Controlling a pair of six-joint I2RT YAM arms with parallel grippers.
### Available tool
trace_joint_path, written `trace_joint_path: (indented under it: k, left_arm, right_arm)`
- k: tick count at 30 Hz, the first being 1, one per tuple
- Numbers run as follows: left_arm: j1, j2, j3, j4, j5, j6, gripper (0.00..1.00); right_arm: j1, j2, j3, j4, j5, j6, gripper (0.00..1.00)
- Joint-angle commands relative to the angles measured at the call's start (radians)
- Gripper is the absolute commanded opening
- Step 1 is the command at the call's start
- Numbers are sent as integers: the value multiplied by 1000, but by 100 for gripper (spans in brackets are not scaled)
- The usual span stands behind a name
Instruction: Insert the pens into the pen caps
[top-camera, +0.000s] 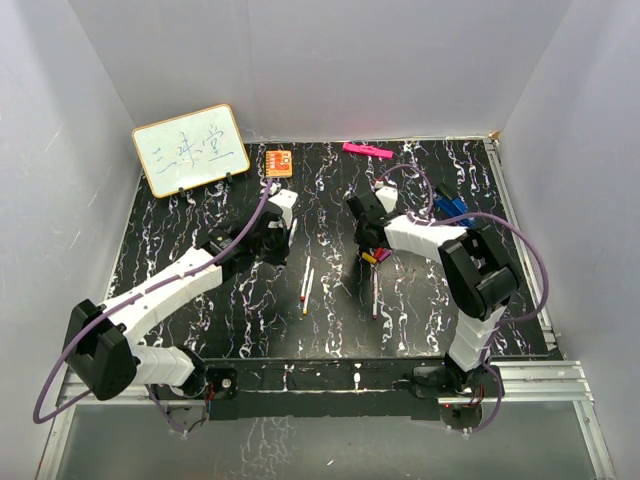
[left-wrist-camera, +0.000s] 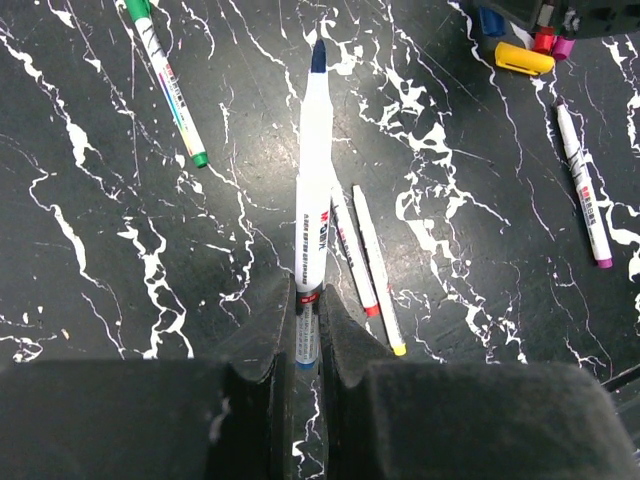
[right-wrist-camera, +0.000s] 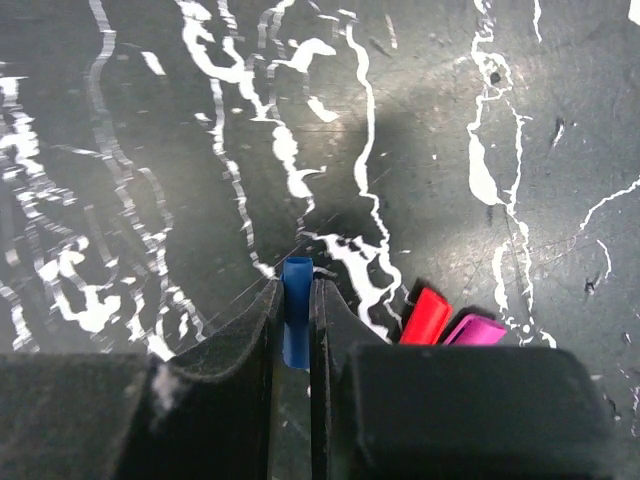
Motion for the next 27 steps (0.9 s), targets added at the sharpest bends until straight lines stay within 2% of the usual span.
trace_joint_path:
  k: [1,7,14,20,27]
  left_arm:
    - [4,16,38,42,23,9,0]
    - [5,22,26,101,78,-5,0]
    - [5,4,-10,196,186,-22,0]
    - [5,-10,-21,259,282,-17,0]
    - [5,-9,-28,323,379,-36,0]
  right_arm:
    - [7,-161,24,89,-42,-82,0]
    - [-8,-335,-15,239,-115,-147,0]
    - [-72,-535,-150,457,-326,-109,0]
    - [-135,-602,-223,597,-497,-27,0]
    - [-161,-628,-312,827,-618,63,0]
